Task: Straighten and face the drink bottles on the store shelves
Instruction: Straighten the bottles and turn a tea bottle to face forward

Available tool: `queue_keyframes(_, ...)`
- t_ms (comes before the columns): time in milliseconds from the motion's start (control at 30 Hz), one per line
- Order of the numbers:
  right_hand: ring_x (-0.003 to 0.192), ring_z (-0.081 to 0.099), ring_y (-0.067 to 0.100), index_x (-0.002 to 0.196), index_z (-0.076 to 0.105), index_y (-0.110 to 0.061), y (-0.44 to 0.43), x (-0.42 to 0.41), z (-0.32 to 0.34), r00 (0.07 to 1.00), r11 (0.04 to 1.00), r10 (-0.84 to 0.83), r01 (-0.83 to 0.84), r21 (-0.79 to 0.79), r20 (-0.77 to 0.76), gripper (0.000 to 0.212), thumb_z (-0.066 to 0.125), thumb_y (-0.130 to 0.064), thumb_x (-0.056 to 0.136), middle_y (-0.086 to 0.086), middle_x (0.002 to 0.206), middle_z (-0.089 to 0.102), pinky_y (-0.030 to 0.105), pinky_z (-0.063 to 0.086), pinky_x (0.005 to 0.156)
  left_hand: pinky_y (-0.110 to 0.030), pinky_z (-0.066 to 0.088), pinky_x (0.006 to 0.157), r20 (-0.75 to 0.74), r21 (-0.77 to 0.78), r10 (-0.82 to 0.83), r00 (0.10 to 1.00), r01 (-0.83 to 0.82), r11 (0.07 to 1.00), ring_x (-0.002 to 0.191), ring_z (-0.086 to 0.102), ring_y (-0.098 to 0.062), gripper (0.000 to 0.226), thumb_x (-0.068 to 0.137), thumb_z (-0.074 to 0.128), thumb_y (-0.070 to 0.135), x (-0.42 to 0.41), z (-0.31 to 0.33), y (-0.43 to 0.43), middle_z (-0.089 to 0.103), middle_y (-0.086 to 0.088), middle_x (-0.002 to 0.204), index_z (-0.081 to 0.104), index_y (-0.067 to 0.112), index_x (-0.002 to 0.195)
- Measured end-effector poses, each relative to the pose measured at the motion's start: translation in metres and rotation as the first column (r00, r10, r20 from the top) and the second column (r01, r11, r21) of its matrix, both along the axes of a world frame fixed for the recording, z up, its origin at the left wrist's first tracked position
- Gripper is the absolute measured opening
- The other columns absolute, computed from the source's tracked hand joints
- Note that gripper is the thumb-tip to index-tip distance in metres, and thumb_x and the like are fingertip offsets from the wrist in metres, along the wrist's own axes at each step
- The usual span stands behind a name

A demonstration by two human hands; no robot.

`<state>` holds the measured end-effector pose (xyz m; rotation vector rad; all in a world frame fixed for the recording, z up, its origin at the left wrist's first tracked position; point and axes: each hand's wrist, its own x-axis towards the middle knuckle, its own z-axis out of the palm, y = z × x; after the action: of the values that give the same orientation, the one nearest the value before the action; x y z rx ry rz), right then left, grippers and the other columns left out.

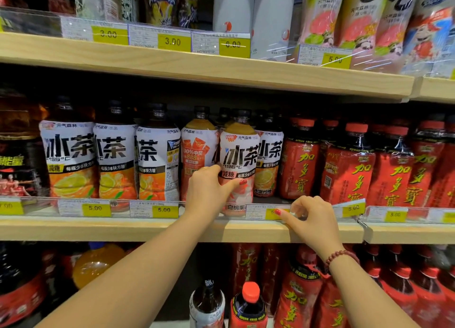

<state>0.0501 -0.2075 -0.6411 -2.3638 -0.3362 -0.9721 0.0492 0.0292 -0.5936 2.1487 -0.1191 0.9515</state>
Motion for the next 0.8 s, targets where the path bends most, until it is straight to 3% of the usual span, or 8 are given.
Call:
queue_keyframes(200, 0.067, 0.051, 0.009, 0.063, 0.056, -0.024, 0.000, -0.002, 0.002, 1.000, 1.000, -0.006, 0.006, -0.028, -0.013, 0.035, 0.073, -0.053, 0.073, -0.010, 0.059, 0.055, 0.035, 0.044, 0.065, -0.037, 0.056, 0.072, -0.062, -0.025, 0.038, 0.997, -0.040, 0.999, 0.079, 0.063, -0.012, 0.039, 0.071, 0.076, 0.053, -0.009, -0.001, 0.019, 0.068, 0.005, 0.080, 0.069, 0.017, 0.085)
queue_keyframes(300, 0.070, 0.051, 0.011, 0.065, 0.058, -0.024, 0.000, -0.003, 0.008, 0.997, 0.998, -0.017, 0.013, -0.056, -0.081, 0.035, 0.073, -0.054, 0.073, -0.011, 0.062, 0.056, 0.033, 0.040, 0.065, -0.026, 0.050, 0.065, -0.066, 0.123, 0.031, 0.997, -0.022, 0.992, 0.078, 0.059, -0.007, 0.032, 0.075, 0.072, 0.052, -0.020, -0.013, 0.050, 0.064, 0.011, 0.081, 0.069, 0.022, 0.087)
queue_keyframes(400, 0.086, 0.054, 0.015, 0.080, 0.063, -0.022, -0.001, -0.011, 0.017, 0.985, 0.996, 0.055, -0.066, -0.065, -0.163, 0.025, 0.075, -0.044, 0.076, -0.010, 0.082, 0.062, 0.030, 0.042, 0.074, -0.018, 0.038, 0.066, -0.093, 0.312, -0.041, 0.995, 0.068, 0.948, 0.084, 0.055, -0.008, 0.030, 0.079, 0.072, 0.044, -0.031, -0.020, 0.075, 0.062, 0.008, 0.089, 0.069, 0.020, 0.095)
queue_keyframes(500, 0.099, 0.048, 0.006, 0.103, 0.064, -0.020, 0.013, -0.031, 0.014, 0.981, 0.982, 0.188, -0.187, 0.024, -0.039, 0.029, 0.076, -0.031, 0.079, -0.010, 0.100, 0.058, 0.015, 0.036, 0.086, -0.025, 0.044, 0.078, -0.094, 0.454, -0.086, 0.992, 0.119, 0.883, 0.096, 0.057, -0.014, 0.039, 0.079, 0.071, 0.046, -0.037, -0.026, 0.084, 0.064, 0.003, 0.101, 0.068, 0.018, 0.107)
queue_keyframes(600, 0.092, 0.052, 0.002, 0.099, 0.063, -0.023, 0.045, -0.054, -0.009, 0.962, 0.957, 0.266, -0.271, 0.105, 0.061, 0.027, 0.077, -0.032, 0.079, -0.010, 0.096, 0.060, 0.004, 0.037, 0.085, -0.027, 0.044, 0.081, -0.085, 0.473, -0.084, 0.993, 0.115, 0.873, 0.103, 0.055, -0.015, 0.044, 0.079, 0.070, 0.048, -0.041, -0.036, 0.087, 0.062, 0.003, 0.108, 0.064, 0.021, 0.113)
queue_keyframes(700, 0.090, 0.061, 0.007, 0.094, 0.062, -0.028, 0.076, -0.072, -0.052, 0.945, 0.930, 0.325, -0.314, 0.190, -0.031, 0.024, 0.080, -0.025, 0.077, -0.006, 0.094, 0.065, 0.011, 0.045, 0.083, -0.029, 0.044, 0.085, -0.061, 0.443, -0.074, 0.995, 0.093, 0.892, 0.106, 0.053, -0.017, 0.042, 0.080, 0.071, 0.043, -0.041, -0.042, 0.086, 0.061, 0.002, 0.110, 0.063, 0.020, 0.114)
queue_keyframes(800, 0.094, 0.062, 0.005, 0.096, 0.064, -0.027, 0.099, -0.082, -0.097, 0.916, 0.919, 0.334, -0.265, 0.290, -0.220, 0.025, 0.080, -0.022, 0.077, -0.007, 0.099, 0.066, 0.018, 0.050, 0.084, -0.031, 0.044, 0.087, -0.040, 0.381, -0.060, 0.997, 0.071, 0.922, 0.105, 0.053, -0.019, 0.035, 0.079, 0.074, 0.035, -0.041, -0.044, 0.081, 0.061, -0.001, 0.107, 0.065, 0.017, 0.108)
